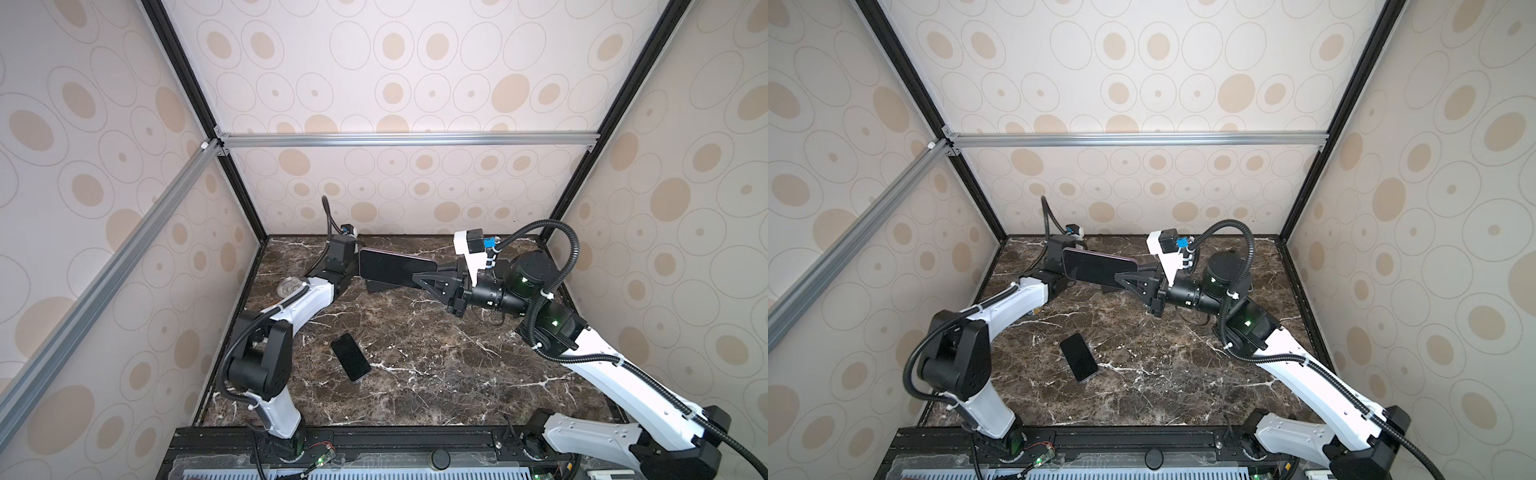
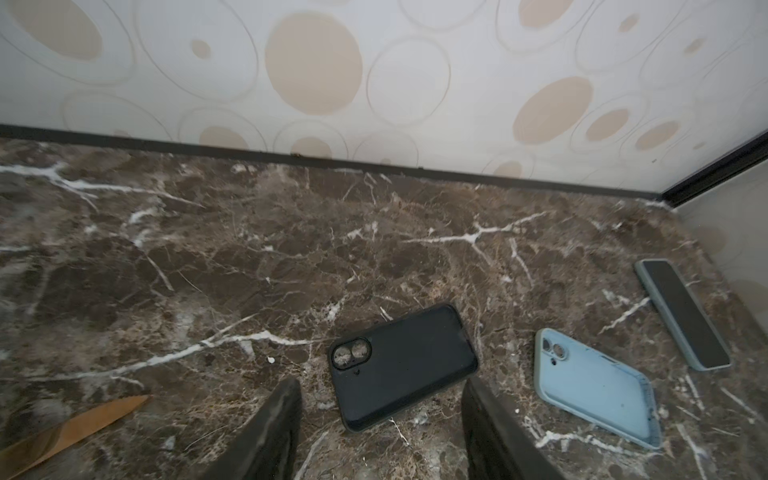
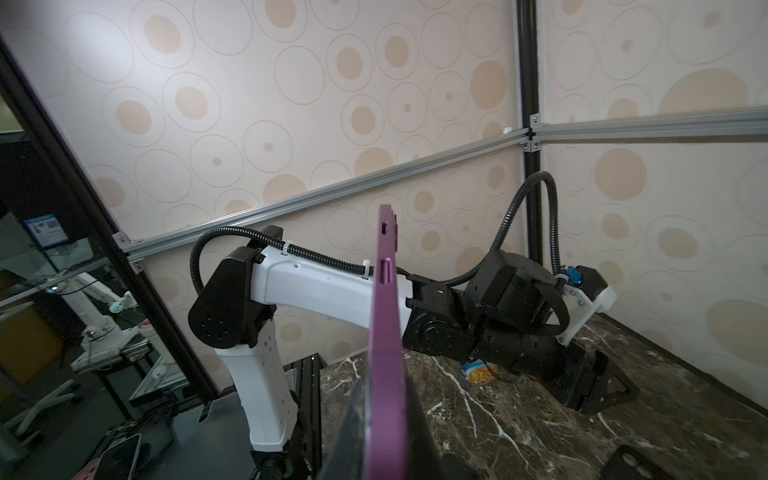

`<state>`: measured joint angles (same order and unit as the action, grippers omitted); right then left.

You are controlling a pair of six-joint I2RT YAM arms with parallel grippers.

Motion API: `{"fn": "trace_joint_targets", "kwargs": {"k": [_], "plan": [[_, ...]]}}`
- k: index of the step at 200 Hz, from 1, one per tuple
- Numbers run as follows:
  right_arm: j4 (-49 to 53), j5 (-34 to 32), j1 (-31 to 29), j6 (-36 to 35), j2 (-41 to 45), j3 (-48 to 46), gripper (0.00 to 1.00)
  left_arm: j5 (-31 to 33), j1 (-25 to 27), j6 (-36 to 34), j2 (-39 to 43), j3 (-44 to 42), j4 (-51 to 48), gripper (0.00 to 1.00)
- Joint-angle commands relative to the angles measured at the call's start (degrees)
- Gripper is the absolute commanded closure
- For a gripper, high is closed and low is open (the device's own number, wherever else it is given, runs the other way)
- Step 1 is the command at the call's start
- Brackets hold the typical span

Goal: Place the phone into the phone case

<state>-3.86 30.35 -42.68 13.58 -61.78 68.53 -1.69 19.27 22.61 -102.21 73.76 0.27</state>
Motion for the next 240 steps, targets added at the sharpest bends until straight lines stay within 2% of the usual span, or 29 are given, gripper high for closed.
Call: {"fn": "trace_joint_targets", "kwargs": {"k": [1,25,66,95,113,124,179,240], "plan": [[4.4,-6.4,0.2,-6.5,4.1,0.1,1.00,1.7,0.4,0.6,-6.8,6.7,-7.4,0.40],[8.4,-8.0,0.2,-8.9,7.1,-0.9,1.00,1.3,1.4,2.2,-11.8,9.8,-9.5,0.40],[11.7,-11.7,0.2,-11.1,10.8,-3.5,1.00,3.5,4.7,0.9,-19.0,14.8,-12.4,0.39],[13.8,-12.4,0.1,-11.7,12.5,-3.9,1.00,3.6,6.4,-1.4,-22.3,18.8,-15.0,0.48],[14.3,-12.9,0.1,-11.7,13.8,-4.8,1.00,1.6,7.0,-3.3,-23.8,20.3,-14.8,0.59],[14.6,-13.1,0.1,-11.6,14.4,-5.2,1.00,0.2,7.1,-4.0,-25.1,21.7,-15.7,0.61],[16.7,-14.8,0.2,-10.8,17.5,-5.5,1.00,-9.0,7.1,-7.1,-27.0,21.6,-14.3,0.62],[17.2,-16.1,0.1,-10.0,19.9,-6.2,1.00,-15.1,7.2,-10.6,-24.9,17.1,-12.8,0.61]]}}
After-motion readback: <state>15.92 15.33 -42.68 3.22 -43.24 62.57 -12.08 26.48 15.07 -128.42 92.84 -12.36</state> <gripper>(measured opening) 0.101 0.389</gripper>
